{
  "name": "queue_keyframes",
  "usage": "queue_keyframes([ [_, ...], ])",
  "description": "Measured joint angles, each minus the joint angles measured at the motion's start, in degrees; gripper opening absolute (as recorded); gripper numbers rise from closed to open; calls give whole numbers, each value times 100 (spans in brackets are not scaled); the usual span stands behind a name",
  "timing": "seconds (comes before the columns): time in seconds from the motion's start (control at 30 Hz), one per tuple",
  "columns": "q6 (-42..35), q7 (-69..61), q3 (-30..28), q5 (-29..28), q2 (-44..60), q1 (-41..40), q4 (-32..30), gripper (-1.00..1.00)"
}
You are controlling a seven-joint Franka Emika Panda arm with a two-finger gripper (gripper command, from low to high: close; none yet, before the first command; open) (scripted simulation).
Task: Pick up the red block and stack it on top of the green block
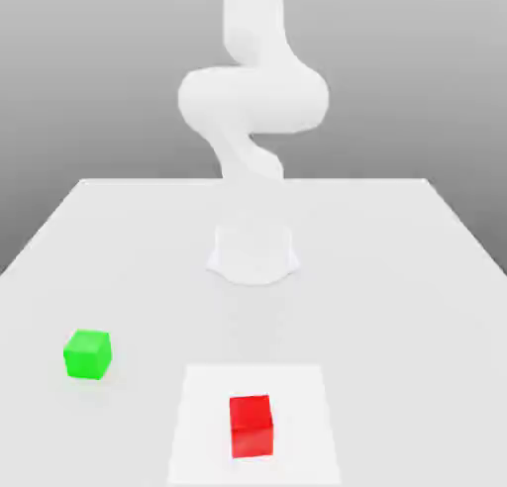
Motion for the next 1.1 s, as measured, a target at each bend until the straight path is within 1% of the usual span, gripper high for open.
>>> queue_keyframes([
  [0.73,2153,-652,-191,71,4604,167,-1517,0],
  [0.9,2965,-735,-133,149,5642,125,-1449,0],
  [0.93,3126,-746,-112,165,5833,107,-1422,-100],
  [1.1,3123,-737,-110,155,5833,107,-1422,-100],
])
